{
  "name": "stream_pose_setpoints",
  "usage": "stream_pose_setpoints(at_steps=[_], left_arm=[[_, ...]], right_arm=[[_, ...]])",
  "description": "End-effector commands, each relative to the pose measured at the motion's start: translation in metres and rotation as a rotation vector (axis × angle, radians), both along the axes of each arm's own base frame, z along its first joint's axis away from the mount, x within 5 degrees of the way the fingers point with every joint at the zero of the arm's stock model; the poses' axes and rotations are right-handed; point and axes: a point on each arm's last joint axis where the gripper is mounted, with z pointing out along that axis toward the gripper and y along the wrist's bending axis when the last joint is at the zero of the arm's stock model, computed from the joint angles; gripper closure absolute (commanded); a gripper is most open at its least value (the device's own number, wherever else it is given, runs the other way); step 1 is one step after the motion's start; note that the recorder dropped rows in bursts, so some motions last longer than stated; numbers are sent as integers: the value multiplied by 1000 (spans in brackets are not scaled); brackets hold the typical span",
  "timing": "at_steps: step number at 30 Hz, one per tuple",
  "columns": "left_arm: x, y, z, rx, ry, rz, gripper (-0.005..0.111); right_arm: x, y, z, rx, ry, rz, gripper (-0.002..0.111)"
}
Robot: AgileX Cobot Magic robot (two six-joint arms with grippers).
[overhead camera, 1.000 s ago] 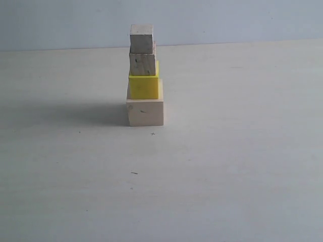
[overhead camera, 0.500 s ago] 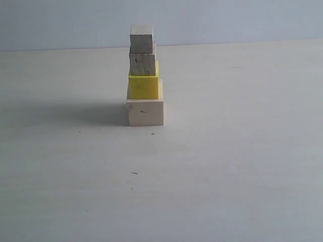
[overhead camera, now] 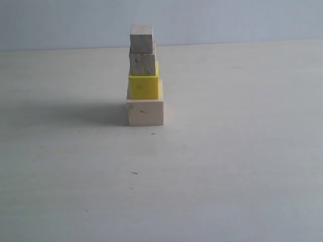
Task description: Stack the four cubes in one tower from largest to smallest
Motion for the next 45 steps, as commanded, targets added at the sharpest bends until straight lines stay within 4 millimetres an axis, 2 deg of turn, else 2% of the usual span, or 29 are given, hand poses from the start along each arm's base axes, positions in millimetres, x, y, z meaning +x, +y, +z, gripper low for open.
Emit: stream_pose_setpoints(at_steps=[1,6,11,17,22,30,38,43,45], left_arm=[[0,0,1,-3,-12,-5,107],[0,0,1,-3,-12,-5,107],[0,0,1,-3,-12,-5,107],[0,0,1,-3,-12,-5,107],[0,0,1,-3,-12,-5,107],[0,0,1,-3,-12,-5,107],[0,0,1,-1,-12,-6,107],[0,0,1,-1,-12,-6,107],[0,0,1,-1,-12,-6,107]], right_arm=[[3,3,0,-21,-17,-155,108],[19,2,-13,47,75,-305,108],[50,-6,-35,218,125,-433,108],[85,-7,-75,201,148,-453,108],[104,-10,-110,137,204,-494,108],[116,-10,-133,136,207,-494,108],[130,-9,-190,101,336,-486,108],[132,-9,-209,88,389,-489,108],[132,-9,-209,86,394,-489,108]])
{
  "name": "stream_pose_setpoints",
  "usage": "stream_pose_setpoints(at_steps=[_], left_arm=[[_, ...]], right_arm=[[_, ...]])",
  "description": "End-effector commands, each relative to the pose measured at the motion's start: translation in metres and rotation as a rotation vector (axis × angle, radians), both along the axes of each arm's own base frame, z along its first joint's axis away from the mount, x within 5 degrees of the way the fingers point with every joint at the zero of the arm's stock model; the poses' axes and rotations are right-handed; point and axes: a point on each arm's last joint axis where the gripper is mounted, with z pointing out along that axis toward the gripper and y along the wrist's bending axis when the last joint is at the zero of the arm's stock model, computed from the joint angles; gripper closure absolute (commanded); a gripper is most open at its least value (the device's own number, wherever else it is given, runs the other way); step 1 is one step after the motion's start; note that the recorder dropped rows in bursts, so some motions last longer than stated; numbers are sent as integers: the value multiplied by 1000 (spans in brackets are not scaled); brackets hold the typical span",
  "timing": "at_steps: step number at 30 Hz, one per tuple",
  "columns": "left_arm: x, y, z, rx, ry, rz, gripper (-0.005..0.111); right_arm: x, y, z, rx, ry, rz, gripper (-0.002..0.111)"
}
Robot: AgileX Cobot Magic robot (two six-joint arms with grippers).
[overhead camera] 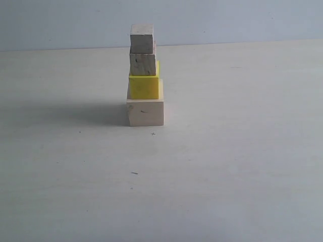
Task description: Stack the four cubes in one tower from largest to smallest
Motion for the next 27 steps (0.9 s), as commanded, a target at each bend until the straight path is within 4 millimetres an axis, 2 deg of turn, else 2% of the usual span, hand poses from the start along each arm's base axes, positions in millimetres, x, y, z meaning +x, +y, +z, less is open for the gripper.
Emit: stream_pose_setpoints(at_steps=[1,27], left_arm=[[0,0,1,-3,-12,-6,107],[0,0,1,-3,-12,-6,107]], right_arm=[[0,0,-4,0,-5,2,108],[0,0,-4,0,6,2,108]])
